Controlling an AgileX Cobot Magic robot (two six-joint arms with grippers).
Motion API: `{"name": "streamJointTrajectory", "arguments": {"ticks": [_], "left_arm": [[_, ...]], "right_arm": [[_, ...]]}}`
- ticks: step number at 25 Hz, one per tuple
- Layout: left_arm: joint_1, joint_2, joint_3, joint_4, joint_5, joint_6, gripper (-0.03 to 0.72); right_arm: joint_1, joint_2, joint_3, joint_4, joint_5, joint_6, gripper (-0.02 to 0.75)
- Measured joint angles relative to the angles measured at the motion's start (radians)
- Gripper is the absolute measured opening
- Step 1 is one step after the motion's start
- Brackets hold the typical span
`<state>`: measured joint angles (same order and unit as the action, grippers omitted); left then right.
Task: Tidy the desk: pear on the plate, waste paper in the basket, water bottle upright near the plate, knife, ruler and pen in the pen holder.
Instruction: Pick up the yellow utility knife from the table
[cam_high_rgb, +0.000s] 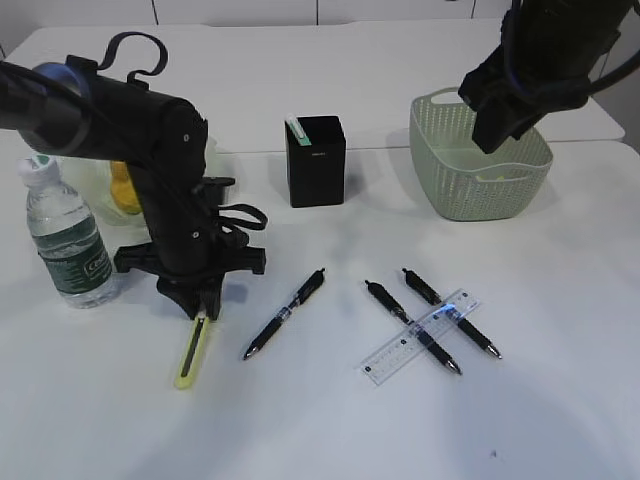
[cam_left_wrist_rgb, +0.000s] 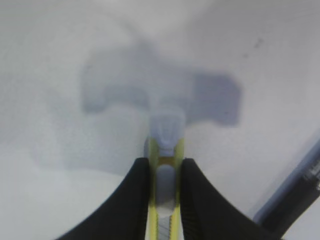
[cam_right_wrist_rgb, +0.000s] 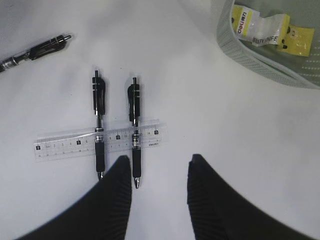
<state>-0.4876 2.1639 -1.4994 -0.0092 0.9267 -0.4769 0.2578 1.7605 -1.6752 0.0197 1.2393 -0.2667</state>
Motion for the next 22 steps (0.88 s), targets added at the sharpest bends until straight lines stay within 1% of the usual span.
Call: {"name": "streamJointTrajectory", "arguments": {"ticks": [9, 12, 17, 22], "left_arm": [[0.0, 0.0, -0.081, 0.0, 0.131, 0.0, 0.112], [0.0, -0.018, -0.087, 0.009, 0.136, 0.0, 0.112], [0.0, -0.088, -0.087, 0.046, 0.091, 0.0, 0.112], [0.0, -0.137, -0.087, 0.098, -0.005, 0.001, 0.112]], "right_arm": [[0.0, 0.0, 0.0, 0.002, 0.0, 0.0, 0.314], [0.0, 0.0, 0.0, 0.002, 0.0, 0.0, 0.314], [0.0, 0.0, 0.0, 0.002, 0.0, 0.0, 0.314], [0.0, 0.0, 0.0, 0.002, 0.0, 0.0, 0.314]]}}
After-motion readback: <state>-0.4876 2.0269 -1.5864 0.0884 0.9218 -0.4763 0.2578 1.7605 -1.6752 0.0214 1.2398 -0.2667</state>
